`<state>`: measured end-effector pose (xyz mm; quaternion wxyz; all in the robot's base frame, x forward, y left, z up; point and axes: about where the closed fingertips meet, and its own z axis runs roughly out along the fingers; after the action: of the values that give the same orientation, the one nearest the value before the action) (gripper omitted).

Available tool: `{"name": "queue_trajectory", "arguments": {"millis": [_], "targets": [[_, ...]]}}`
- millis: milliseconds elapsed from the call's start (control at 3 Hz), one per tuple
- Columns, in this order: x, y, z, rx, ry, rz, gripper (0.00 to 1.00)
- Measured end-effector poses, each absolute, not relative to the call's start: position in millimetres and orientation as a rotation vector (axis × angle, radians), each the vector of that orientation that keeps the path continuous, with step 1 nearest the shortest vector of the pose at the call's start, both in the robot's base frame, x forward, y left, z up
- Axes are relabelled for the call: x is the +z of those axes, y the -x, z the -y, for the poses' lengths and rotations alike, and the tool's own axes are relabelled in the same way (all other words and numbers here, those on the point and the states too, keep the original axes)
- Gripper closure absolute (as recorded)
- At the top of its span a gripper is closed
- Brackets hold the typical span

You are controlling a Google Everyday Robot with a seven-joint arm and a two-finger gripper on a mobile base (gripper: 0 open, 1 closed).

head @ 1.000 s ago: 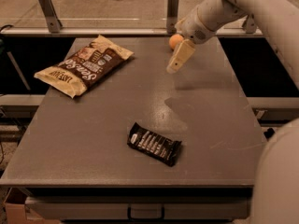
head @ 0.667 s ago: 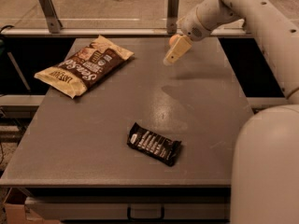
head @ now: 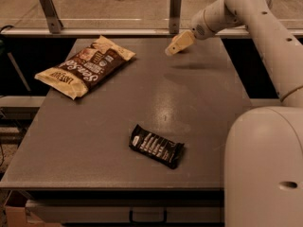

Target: Move orange near rxbar chocolate

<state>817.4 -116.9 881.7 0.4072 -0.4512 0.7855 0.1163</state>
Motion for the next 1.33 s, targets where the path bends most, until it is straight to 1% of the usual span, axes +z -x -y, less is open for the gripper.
{"name": "queue_trajectory", "arguments": {"millis": [333,1333], "targets": [[866.1,-820.7,128.8,0.334,0.942,-2.08,0.0],[864.2,-827.6,117.1,0.364,0.897,-2.01,0.0]]}}
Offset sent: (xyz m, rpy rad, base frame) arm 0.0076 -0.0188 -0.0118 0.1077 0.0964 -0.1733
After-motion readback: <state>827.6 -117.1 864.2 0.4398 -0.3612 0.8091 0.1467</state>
